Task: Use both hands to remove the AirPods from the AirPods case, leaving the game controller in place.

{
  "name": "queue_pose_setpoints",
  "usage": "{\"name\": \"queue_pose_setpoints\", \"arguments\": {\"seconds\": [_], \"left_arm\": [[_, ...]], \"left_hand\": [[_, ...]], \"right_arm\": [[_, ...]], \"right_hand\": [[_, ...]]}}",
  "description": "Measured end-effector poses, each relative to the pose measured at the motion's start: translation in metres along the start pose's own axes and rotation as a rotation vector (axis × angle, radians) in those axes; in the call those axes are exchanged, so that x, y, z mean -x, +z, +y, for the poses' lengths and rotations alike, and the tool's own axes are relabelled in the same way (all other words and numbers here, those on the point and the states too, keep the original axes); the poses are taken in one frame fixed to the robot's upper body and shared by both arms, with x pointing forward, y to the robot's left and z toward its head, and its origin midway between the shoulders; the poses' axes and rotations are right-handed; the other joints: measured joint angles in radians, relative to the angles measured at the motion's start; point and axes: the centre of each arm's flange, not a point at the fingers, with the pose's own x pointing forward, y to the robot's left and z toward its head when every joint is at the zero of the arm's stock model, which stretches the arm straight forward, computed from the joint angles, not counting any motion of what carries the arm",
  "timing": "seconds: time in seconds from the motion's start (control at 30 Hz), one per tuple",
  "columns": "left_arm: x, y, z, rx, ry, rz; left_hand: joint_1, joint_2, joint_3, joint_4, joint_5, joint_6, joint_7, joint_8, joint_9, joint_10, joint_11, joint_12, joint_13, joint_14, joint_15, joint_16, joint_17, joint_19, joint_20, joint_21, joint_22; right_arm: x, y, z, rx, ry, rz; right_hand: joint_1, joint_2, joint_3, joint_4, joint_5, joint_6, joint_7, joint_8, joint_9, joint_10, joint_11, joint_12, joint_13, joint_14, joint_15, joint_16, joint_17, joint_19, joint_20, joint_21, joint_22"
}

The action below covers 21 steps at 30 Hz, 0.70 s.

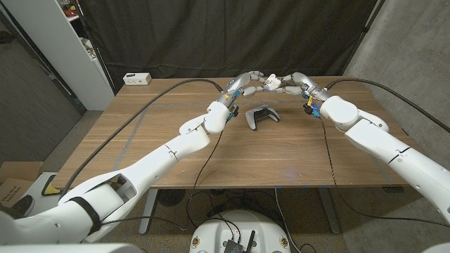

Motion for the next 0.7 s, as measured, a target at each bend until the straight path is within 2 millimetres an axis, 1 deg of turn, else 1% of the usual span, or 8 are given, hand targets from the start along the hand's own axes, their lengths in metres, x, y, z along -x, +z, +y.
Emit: {"name": "queue_pose_setpoints", "arguments": {"seconds": [0.07, 0.13, 0.23, 0.27, 0.37, 0.43, 0.53, 0.7], "left_arm": [[-0.0003, 0.0001, -0.0002, 0.003, 0.003, -0.001], [-0.0005, 0.0006, 0.0000, 0.007, 0.010, -0.004], [-0.0009, 0.0012, 0.0005, 0.014, 0.019, -0.007], [-0.0009, 0.0017, 0.0008, 0.017, 0.023, -0.009], [-0.0002, 0.0019, 0.0008, 0.024, 0.031, -0.012], [0.0007, 0.0019, 0.0010, 0.030, 0.038, -0.015], [0.0017, 0.0023, 0.0014, 0.037, 0.046, -0.019], [0.0039, 0.0036, 0.0026, 0.045, 0.058, -0.026]], "left_hand": [[0.015, 0.003, 0.008, -0.003, -0.001, 0.016, -0.001, 0.008, 0.001, 0.009, -0.009, 0.004, 0.000, 0.009, 0.002, 0.004, 0.000, 0.004, -0.004, 0.002, 0.000], [0.029, 0.002, 0.015, 0.004, -0.002, 0.034, -0.002, 0.014, 0.006, 0.018, -0.015, 0.005, 0.000, 0.013, -0.002, 0.004, 0.005, 0.007, 0.000, 0.008, 0.000], [0.041, 0.006, 0.022, 0.011, -0.005, 0.059, -0.001, 0.028, 0.007, 0.029, -0.021, 0.006, 0.002, 0.021, 0.000, 0.011, 0.009, 0.016, -0.005, 0.013, 0.005], [0.043, 0.007, 0.032, 0.010, -0.005, 0.062, 0.000, 0.030, 0.007, 0.033, -0.024, 0.011, 0.004, 0.026, 0.003, 0.011, 0.009, 0.016, -0.005, 0.017, 0.005], [0.048, 0.005, 0.047, 0.006, -0.008, 0.067, 0.005, 0.035, 0.007, 0.043, -0.028, 0.012, 0.005, 0.034, -0.001, 0.019, 0.009, 0.021, -0.011, 0.017, 0.005], [0.054, 0.004, 0.047, 0.006, -0.008, 0.070, 0.008, 0.036, 0.007, 0.048, -0.030, 0.012, 0.005, 0.043, 0.000, 0.019, 0.013, 0.021, -0.011, 0.025, 0.006], [0.059, 0.004, 0.063, 0.006, -0.009, 0.070, 0.008, 0.038, 0.007, 0.054, -0.035, 0.020, 0.005, 0.049, 0.001, 0.020, 0.014, 0.024, -0.014, 0.025, 0.009], [0.059, 0.004, 0.069, 0.009, -0.013, 0.076, 0.014, 0.039, 0.007, 0.062, -0.040, 0.020, 0.005, 0.054, 0.000, 0.027, 0.018, 0.027, -0.016, 0.033, 0.009]], "right_arm": [[-0.0003, 0.0002, -0.0006, -0.001, -0.001, -0.001], [-0.0004, 0.0002, -0.0009, -0.002, -0.001, -0.003], [-0.0004, -0.0002, -0.0009, -0.003, 0.000, -0.003], [-0.0004, -0.0003, -0.0010, -0.004, 0.001, -0.004], [-0.0003, -0.0006, -0.0009, -0.005, 0.002, -0.004], [-0.0003, -0.0007, -0.0007, -0.006, 0.005, -0.004], [-0.0002, -0.0012, -0.0004, -0.007, 0.008, -0.003], [0.0000, -0.0019, 0.0014, -0.006, 0.016, -0.002]], "right_hand": [[0.000, 0.000, 0.000, 0.000, 0.000, 0.000, 0.000, 0.000, 0.000, -0.001, 0.001, 0.000, 0.000, 0.000, 0.000, 0.000, 0.000, 0.000, 0.000, 0.000, 0.000], [0.003, 0.003, 0.000, 0.000, 0.000, 0.000, 0.000, -0.002, 0.000, -0.002, 0.001, 0.000, 0.000, 0.000, 0.000, 0.000, 0.001, 0.000, 0.000, 0.000, 0.000], [0.008, 0.002, 0.000, 0.000, 0.004, 0.000, 0.000, -0.006, 0.000, -0.005, 0.001, 0.000, 0.000, 0.000, 0.000, 0.000, 0.005, 0.000, 0.000, 0.001, 0.000], [0.008, 0.002, 0.000, 0.000, 0.004, 0.000, 0.000, -0.006, 0.000, -0.005, 0.000, 0.000, 0.000, -0.001, -0.001, 0.000, 0.005, 0.000, 0.000, 0.000, 0.000], [0.008, 0.003, 0.000, 0.000, 0.004, 0.000, 0.000, -0.006, 0.000, -0.004, -0.003, 0.000, 0.000, 0.002, 0.002, -0.001, 0.005, -0.007, 0.000, -0.003, 0.001], [0.008, 0.003, 0.000, 0.000, 0.004, 0.000, 0.000, -0.006, -0.003, -0.004, -0.004, 0.000, 0.000, 0.002, 0.002, -0.004, 0.005, -0.007, 0.000, -0.003, 0.001], [0.008, 0.003, 0.000, 0.000, 0.004, 0.000, 0.000, -0.008, -0.003, -0.003, -0.004, 0.000, 0.000, 0.002, 0.002, -0.004, 0.007, -0.007, 0.000, -0.006, 0.001], [0.006, 0.004, 0.000, 0.000, 0.004, 0.000, 0.000, -0.010, -0.003, -0.009, -0.010, 0.000, 0.000, 0.002, 0.002, -0.004, 0.009, -0.007, 0.000, -0.009, 0.000]]}}
